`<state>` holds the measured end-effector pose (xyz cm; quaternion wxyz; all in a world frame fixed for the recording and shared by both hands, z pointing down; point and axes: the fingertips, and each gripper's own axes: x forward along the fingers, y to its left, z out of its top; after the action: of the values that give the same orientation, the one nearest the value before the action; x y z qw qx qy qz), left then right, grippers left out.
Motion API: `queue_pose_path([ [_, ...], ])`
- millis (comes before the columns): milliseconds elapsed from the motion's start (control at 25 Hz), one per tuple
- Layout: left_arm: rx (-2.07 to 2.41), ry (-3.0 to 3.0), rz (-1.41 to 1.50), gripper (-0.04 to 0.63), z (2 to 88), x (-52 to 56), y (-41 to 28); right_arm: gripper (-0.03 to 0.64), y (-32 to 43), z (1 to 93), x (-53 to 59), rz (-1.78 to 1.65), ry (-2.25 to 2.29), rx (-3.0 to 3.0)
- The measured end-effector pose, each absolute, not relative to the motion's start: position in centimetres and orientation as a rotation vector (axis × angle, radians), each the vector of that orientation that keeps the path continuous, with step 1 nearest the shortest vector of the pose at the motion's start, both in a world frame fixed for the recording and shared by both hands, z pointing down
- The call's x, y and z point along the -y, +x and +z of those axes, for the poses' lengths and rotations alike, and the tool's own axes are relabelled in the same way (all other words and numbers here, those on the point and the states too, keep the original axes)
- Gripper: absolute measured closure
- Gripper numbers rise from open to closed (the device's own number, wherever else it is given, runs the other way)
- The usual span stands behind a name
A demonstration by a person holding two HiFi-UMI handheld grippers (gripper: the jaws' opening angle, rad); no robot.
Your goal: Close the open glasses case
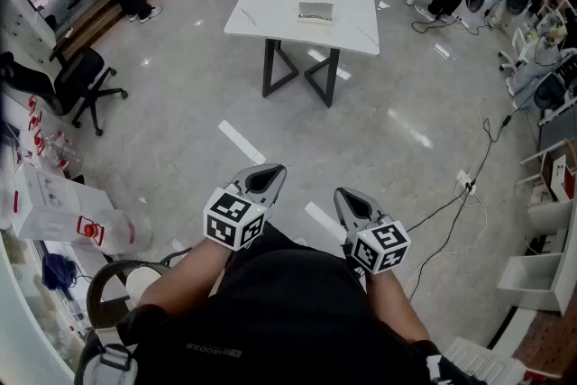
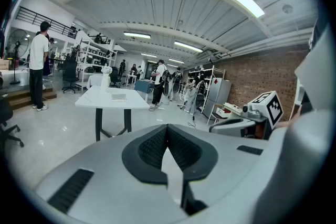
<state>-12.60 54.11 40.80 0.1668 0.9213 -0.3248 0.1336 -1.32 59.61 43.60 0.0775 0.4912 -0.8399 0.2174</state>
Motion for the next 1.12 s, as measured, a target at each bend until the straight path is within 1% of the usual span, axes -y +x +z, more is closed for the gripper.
queue_pose_path([
  [1120, 0.939, 2.581, 0.378, 0.594, 41.3, -55.0, -11.6, 0.617, -0.2, 43.9, -60.5, 0.714, 1.471, 2.567],
])
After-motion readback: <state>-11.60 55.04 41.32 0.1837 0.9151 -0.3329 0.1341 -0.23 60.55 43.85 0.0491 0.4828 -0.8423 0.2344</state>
